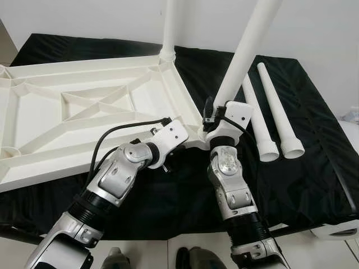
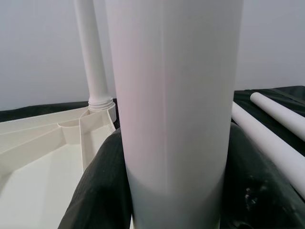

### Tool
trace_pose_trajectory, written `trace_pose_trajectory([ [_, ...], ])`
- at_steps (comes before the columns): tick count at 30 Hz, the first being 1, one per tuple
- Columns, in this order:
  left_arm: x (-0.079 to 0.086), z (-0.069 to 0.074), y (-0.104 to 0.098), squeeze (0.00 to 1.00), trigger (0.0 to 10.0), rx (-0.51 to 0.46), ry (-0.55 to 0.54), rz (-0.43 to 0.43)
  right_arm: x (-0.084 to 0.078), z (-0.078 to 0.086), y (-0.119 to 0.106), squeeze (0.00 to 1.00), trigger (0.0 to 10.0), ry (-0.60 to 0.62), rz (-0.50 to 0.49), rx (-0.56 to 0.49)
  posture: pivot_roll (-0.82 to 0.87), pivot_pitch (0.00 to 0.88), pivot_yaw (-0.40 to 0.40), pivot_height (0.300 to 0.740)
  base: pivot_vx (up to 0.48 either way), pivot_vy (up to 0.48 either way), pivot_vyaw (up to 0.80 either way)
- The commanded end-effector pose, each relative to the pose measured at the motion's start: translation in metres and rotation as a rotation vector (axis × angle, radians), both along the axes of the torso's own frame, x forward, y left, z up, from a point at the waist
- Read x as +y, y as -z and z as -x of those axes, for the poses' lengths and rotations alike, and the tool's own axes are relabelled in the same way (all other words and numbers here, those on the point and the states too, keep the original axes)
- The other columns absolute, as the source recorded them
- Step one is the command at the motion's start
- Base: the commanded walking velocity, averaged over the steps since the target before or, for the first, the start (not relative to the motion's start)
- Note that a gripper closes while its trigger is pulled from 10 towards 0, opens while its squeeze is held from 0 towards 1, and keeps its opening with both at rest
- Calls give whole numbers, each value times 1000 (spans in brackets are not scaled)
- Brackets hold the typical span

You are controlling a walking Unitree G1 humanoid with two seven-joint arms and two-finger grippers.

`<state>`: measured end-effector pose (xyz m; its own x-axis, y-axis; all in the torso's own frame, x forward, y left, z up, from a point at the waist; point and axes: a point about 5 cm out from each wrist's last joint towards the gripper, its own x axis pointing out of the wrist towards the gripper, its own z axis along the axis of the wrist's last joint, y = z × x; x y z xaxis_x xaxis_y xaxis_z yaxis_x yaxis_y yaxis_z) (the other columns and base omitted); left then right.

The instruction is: Building children table

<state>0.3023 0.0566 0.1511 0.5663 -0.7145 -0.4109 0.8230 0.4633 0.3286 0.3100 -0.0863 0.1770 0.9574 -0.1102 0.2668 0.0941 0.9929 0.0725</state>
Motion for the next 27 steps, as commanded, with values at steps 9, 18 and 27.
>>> trace_pose_trajectory([
  [9, -18, 11, -17, 0, 10000, -54, 135, 26, -33, 3, 38, 0, 10000, 149, 34, 162, 59, 95, -79, 740, 0, 0, 0],
  [18, -16, 12, -14, 1000, 10000, 3, 133, 22, -36, 5, 38, 0, 10000, 153, 44, 154, 59, 99, -72, 740, 0, 0, 0],
  [27, -15, 9, -13, 0, 10000, -2, 118, -15, -37, 5, 38, 0, 10000, 155, 50, 149, 58, 99, -71, 740, 0, 0, 0],
])
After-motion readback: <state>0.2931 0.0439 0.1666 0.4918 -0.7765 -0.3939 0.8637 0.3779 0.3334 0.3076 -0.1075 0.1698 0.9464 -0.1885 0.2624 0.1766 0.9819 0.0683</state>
